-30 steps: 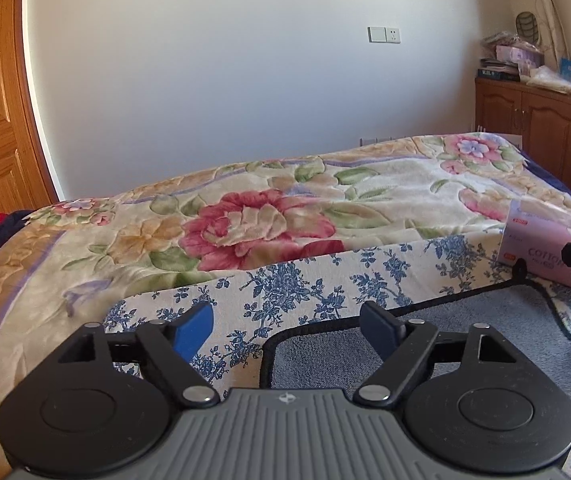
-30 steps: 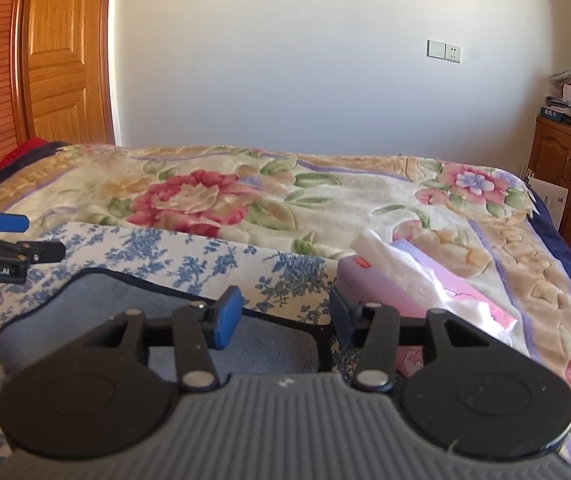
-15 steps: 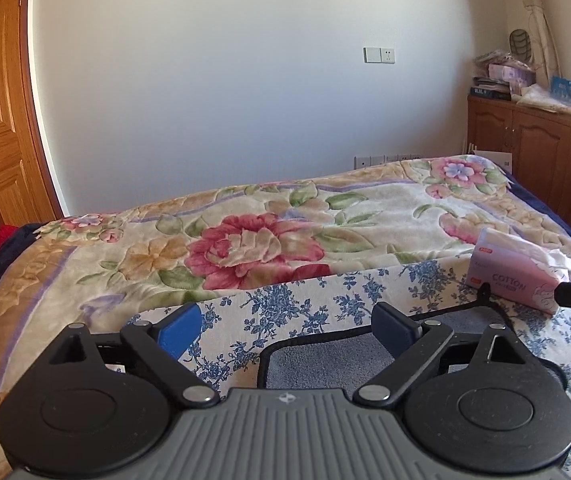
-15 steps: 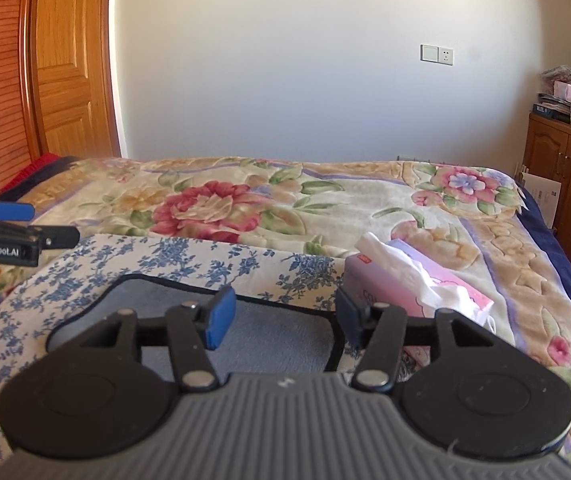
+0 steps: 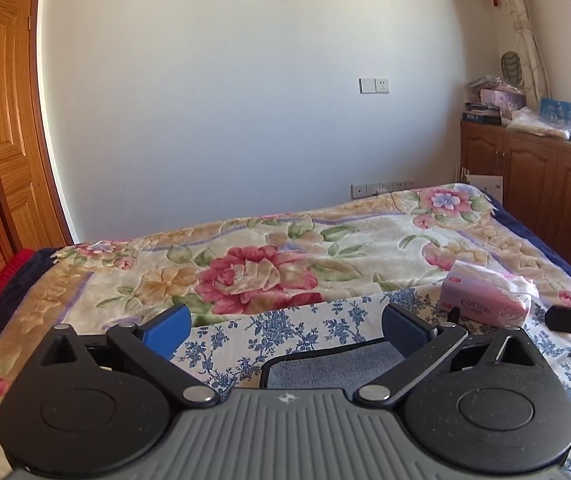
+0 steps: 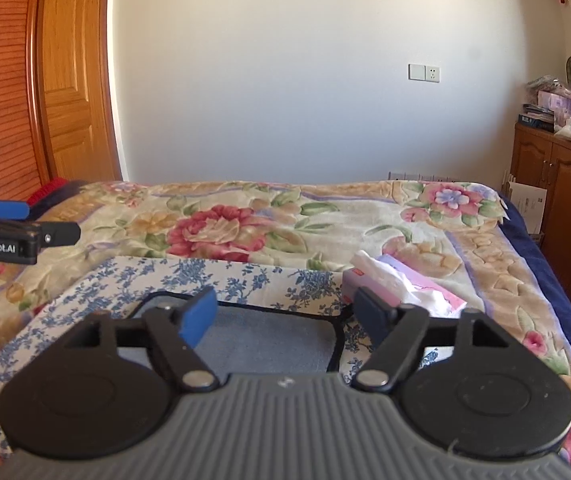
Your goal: Fold towel
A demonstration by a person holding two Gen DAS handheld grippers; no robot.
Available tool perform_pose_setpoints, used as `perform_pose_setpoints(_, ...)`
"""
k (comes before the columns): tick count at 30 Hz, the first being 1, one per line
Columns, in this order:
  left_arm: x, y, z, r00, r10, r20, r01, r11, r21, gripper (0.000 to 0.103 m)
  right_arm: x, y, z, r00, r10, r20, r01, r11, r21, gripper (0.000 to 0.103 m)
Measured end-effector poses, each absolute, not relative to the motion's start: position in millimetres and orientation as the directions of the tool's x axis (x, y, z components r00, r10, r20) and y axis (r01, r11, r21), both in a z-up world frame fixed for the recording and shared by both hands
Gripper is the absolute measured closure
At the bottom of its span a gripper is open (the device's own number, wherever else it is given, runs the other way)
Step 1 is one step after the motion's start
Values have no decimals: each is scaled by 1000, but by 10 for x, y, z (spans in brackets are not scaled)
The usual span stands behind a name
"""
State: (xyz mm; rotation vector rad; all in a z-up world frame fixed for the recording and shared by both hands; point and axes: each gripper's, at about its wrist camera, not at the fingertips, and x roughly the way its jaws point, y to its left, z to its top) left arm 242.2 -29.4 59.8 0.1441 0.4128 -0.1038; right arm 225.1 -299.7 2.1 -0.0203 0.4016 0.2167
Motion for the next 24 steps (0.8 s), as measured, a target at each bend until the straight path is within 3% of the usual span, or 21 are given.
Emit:
perform_pose_setpoints(4, 2270, -295, 715, 915, -76, -395, 129, 986, 109, 0, 2113, -2993, 85, 903, 201, -379, -208, 978, 23, 12)
perform_pose_setpoints(7, 2159, -298, 785, 915, -82, -395, 132, 986, 101, 0, 2017, -2995, 116, 910, 193, -368, -200, 980, 20, 0)
perform_pose_setpoints(24, 1553, -321, 1033, 924, -69, -377, 119, 986, 113, 0, 1582, -2964, 238, 916, 198, -349, -207, 978, 12, 0)
